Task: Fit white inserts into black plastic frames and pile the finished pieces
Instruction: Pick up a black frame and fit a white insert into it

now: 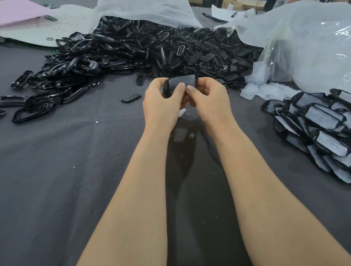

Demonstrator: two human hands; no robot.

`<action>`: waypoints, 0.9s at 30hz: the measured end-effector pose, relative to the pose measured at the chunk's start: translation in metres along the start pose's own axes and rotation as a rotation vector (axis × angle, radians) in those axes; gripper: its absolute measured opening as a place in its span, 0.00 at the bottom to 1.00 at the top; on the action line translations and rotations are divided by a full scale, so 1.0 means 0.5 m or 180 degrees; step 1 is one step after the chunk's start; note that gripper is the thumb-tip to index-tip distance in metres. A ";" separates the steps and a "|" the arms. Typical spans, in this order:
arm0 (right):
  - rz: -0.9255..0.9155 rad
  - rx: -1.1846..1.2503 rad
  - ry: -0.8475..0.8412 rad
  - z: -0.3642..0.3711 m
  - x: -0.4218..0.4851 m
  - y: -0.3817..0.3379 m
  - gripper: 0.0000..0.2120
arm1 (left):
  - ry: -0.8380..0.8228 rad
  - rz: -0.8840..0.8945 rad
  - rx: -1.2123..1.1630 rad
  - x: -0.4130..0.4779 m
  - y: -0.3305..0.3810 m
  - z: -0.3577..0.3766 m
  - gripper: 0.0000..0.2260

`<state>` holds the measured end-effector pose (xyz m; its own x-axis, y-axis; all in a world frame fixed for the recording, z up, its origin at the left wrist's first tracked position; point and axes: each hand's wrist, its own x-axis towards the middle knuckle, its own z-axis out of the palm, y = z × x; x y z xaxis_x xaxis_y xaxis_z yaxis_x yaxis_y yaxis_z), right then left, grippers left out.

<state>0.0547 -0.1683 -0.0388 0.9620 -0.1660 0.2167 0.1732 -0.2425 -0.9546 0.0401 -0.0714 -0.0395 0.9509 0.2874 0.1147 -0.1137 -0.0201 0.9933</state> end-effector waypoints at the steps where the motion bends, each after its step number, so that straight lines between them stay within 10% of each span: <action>1: 0.0006 0.0025 -0.0052 -0.001 -0.001 -0.001 0.04 | -0.0003 0.0024 0.0007 0.000 0.000 -0.001 0.07; 27: -0.0435 -0.0381 0.0757 0.007 -0.015 -0.020 0.03 | -0.0092 0.0743 0.0686 -0.007 0.000 0.007 0.12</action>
<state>0.0465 -0.1613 -0.0316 0.8526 -0.3398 0.3969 0.2582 -0.3865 -0.8854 0.0377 -0.0756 -0.0398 0.9145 0.2238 0.3370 -0.2691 -0.2855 0.9198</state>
